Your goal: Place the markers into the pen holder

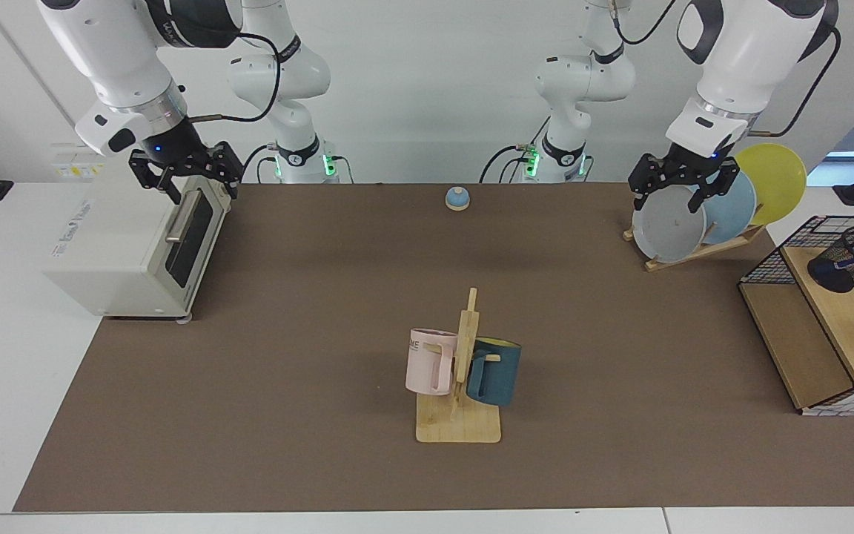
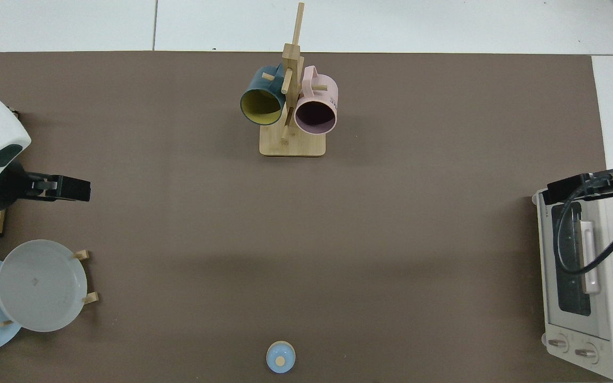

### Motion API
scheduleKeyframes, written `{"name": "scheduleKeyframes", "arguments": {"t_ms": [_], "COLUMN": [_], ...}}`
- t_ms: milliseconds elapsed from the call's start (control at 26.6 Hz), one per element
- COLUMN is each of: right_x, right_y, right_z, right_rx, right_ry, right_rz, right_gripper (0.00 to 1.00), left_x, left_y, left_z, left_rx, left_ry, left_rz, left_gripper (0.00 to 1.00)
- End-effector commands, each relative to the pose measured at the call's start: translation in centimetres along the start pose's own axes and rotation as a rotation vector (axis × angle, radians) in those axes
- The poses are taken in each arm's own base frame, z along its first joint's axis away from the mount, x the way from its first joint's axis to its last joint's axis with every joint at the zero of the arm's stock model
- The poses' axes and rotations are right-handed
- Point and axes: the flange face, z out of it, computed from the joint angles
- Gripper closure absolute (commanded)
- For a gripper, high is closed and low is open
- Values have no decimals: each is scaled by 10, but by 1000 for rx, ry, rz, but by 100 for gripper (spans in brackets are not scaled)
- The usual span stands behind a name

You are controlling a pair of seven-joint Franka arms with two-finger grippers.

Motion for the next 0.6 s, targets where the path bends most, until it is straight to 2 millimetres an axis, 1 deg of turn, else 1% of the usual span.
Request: {"name": "scheduleKeyframes", "arguments": {"t_ms": [0,113,226,414,565], "right_x": [0,5,5,5,5], "right_y": [0,1,3,-1,0], "right_z": [-2,-6,-6,-5,-5], "right_rx": [2,1,3,4,4], "right_ry": [37,79,79,77,78], "right_rz": [19,19,22,16,18], "right_gripper": [0,0,0,0,0], "left_x": [-4,-3,-1,-1,-2], "left_y": [-11,-5,-5,-1,-3], "left_z": [-1,-4,-8,-6,-6], "left_rx": [-8,-6,-3,-5,-6], "left_ry": [2,8,19,14,12], "left_rz": [-18,-6,-8,1,41], "left_gripper": [0,0,0,0,0]}}
